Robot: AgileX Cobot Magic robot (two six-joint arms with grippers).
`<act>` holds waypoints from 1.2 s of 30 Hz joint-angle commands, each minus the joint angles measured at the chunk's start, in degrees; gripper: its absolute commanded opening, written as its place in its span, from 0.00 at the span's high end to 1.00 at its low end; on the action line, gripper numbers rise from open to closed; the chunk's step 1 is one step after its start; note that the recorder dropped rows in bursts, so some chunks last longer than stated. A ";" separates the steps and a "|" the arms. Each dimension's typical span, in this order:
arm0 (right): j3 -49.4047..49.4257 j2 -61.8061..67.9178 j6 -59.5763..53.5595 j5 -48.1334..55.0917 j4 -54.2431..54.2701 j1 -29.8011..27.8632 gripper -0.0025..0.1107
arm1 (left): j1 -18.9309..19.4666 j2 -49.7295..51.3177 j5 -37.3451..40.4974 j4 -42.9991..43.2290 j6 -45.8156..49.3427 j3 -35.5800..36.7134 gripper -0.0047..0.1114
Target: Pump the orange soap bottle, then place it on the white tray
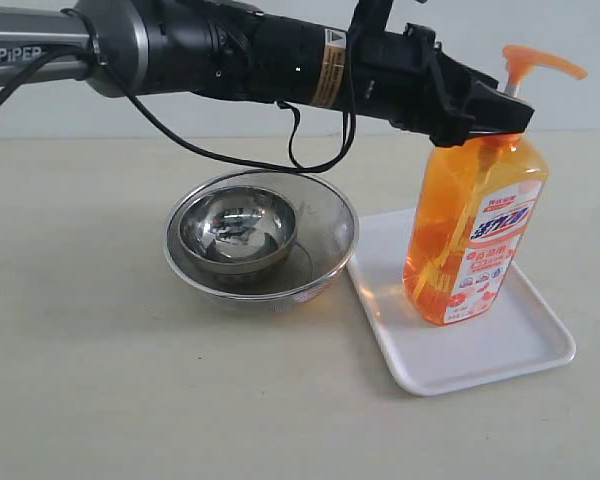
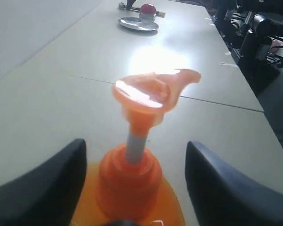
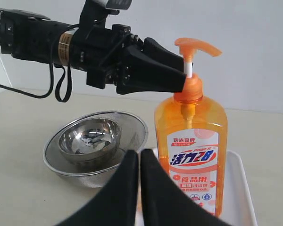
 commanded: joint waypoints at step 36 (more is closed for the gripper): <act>0.36 -0.25 -0.48 -0.72 -0.29 -0.13 0.98 | -0.99 4.55 -0.06 1.56 -2.57 -4.77 0.92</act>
